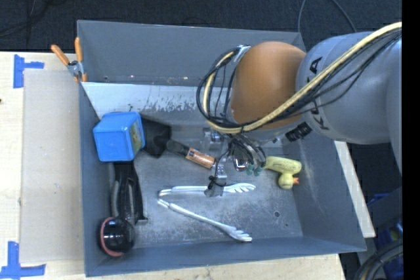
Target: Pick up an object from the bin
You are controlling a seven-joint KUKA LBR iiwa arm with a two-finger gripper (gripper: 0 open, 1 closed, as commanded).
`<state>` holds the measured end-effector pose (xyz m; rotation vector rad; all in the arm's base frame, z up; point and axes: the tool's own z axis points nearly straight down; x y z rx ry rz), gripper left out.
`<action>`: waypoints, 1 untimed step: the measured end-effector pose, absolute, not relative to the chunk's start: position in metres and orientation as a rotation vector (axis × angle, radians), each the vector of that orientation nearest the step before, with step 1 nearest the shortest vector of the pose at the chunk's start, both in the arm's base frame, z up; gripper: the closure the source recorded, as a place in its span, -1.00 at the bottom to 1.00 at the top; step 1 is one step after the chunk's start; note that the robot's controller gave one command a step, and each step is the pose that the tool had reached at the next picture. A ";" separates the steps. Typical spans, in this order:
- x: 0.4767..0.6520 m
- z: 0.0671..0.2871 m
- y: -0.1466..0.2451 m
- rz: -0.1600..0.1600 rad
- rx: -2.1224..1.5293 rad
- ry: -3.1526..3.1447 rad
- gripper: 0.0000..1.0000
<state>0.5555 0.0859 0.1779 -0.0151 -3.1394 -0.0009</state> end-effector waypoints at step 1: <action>0.555 0.178 0.086 -0.001 -0.015 -3.139 -1.00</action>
Offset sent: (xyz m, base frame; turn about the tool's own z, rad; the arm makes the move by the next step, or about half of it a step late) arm -0.0400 -0.0865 -0.0321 0.1603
